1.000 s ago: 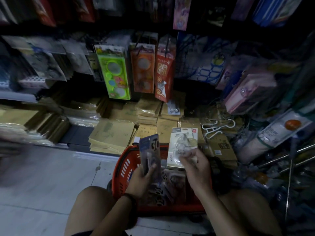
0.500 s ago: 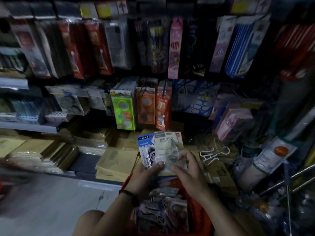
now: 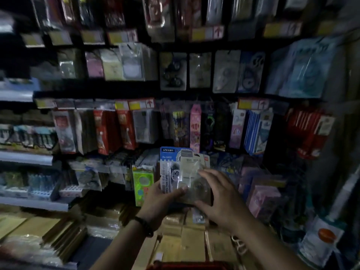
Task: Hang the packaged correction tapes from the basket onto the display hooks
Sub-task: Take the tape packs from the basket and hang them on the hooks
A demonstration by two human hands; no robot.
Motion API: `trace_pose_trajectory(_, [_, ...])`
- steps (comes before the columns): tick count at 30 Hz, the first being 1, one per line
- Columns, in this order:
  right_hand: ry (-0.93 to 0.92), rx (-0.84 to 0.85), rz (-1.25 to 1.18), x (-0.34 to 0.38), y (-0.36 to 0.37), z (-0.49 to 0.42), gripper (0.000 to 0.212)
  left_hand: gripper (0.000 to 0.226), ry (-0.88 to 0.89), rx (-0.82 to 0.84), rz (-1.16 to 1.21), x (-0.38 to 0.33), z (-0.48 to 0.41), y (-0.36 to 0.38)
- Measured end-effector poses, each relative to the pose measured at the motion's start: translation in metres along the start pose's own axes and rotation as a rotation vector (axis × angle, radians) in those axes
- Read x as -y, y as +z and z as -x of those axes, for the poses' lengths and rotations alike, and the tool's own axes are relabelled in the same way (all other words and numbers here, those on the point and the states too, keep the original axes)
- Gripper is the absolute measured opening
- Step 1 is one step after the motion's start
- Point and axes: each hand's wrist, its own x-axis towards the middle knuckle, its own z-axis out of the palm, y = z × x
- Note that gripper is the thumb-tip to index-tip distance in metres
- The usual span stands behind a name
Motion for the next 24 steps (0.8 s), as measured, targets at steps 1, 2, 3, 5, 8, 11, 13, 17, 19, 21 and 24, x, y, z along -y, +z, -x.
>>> trace_pose_trajectory(1, [-0.021,-0.005,0.030,0.001,-0.005,-0.009,0.081,0.044,0.002,0.013,0.014,-0.010,-0.005,0.001])
trace_pose_trajectory(2, [-0.028,-0.009,0.047,0.002,-0.011,-0.019,0.081,0.042,0.004,0.027,0.032,-0.021,-0.009,0.001])
trace_pose_trajectory(3, [-0.035,-0.018,0.056,0.003,-0.016,-0.028,0.081,0.040,0.010,0.039,0.048,-0.031,-0.014,0.000])
trace_pose_trajectory(5, [-0.048,-0.039,0.079,0.003,-0.026,-0.048,0.082,0.038,0.029,0.042,0.054,-0.051,-0.023,-0.003])
trace_pose_trajectory(8, [-0.078,-0.078,0.159,-0.002,-0.044,-0.078,0.082,0.037,0.069,0.008,0.054,-0.079,-0.038,-0.009])
trace_pose_trajectory(11, [-0.133,-0.140,0.269,-0.005,-0.063,-0.110,0.081,0.037,0.128,-0.053,0.044,-0.107,-0.053,-0.014])
trace_pose_trajectory(13, [-0.155,-0.173,0.343,-0.007,-0.075,-0.131,0.082,0.036,0.165,-0.050,0.024,-0.127,-0.061,-0.017])
trace_pose_trajectory(17, [-0.153,-0.225,0.428,-0.007,-0.092,-0.181,0.083,0.033,0.283,-0.029,-0.015,-0.165,-0.072,-0.017])
trace_pose_trajectory(19, [-0.155,-0.260,0.462,-0.006,-0.100,-0.205,0.082,0.036,0.313,-0.030,-0.029,-0.177,-0.078,-0.016])
trace_pose_trajectory(21, [-0.147,-0.284,0.503,-0.005,-0.108,-0.227,0.081,0.037,0.329,-0.040,-0.059,-0.185,-0.088,-0.016])
trace_pose_trajectory(24, [-0.142,-0.322,0.576,-0.006,-0.116,-0.255,0.081,0.034,0.322,-0.061,-0.043,-0.196,-0.100,-0.016])
